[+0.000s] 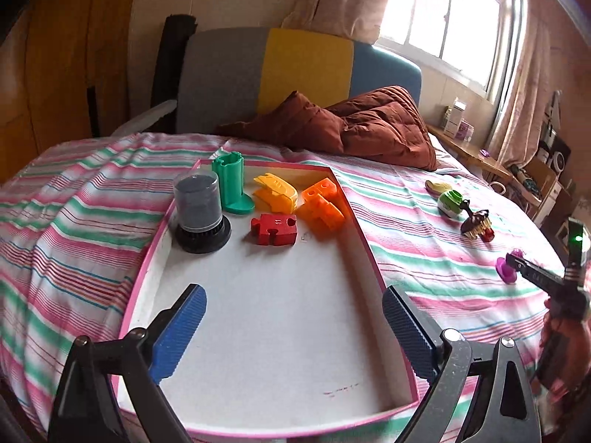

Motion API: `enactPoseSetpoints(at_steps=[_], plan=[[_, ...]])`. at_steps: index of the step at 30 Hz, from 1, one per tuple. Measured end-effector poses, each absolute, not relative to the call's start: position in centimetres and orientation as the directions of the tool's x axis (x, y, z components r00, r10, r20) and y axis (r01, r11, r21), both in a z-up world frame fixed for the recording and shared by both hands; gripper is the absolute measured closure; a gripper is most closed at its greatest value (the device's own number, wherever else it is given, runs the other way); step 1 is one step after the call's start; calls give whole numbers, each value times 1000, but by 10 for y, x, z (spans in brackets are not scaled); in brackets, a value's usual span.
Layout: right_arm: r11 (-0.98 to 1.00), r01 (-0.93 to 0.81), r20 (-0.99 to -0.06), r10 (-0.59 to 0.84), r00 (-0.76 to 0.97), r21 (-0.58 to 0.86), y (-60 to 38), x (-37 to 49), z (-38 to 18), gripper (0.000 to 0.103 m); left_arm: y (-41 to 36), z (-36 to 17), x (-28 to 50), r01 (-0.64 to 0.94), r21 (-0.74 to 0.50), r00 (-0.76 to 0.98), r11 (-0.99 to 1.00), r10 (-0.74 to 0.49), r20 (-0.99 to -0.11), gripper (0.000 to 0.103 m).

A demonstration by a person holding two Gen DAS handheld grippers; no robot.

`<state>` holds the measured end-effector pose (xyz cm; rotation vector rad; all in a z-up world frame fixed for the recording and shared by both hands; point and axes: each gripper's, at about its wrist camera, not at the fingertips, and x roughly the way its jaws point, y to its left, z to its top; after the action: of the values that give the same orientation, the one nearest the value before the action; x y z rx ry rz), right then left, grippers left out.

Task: Organize rigid objects
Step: 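Carry the magenta toy into the tray and open the right tool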

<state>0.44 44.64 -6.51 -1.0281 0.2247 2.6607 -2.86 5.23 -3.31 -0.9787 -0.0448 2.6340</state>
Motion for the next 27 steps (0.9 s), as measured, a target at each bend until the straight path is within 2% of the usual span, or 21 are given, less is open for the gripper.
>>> enactPoseSetpoints(at_steps=[5,16,23,27], plan=[[-971,-235,-674,141,-725,49,415,1,-56,70,52,-37,-19,-310,-133,-706,-941,321,-631,4],[-987,-1,-639,-101,-762,158,317,-22,-27,70,32,-35,-4,-289,-162,-724,-944,326,-608,3],[-968,163,-626,-247,-739,190,247,-39,-11,70,6,-21,-7,-188,-179,-778,-966,258,-572,1],[-948,245,-642,-318,-697,203,205,-50,-13,70,-12,-17,-10,-127,-197,-784,-972,220,-581,0]])
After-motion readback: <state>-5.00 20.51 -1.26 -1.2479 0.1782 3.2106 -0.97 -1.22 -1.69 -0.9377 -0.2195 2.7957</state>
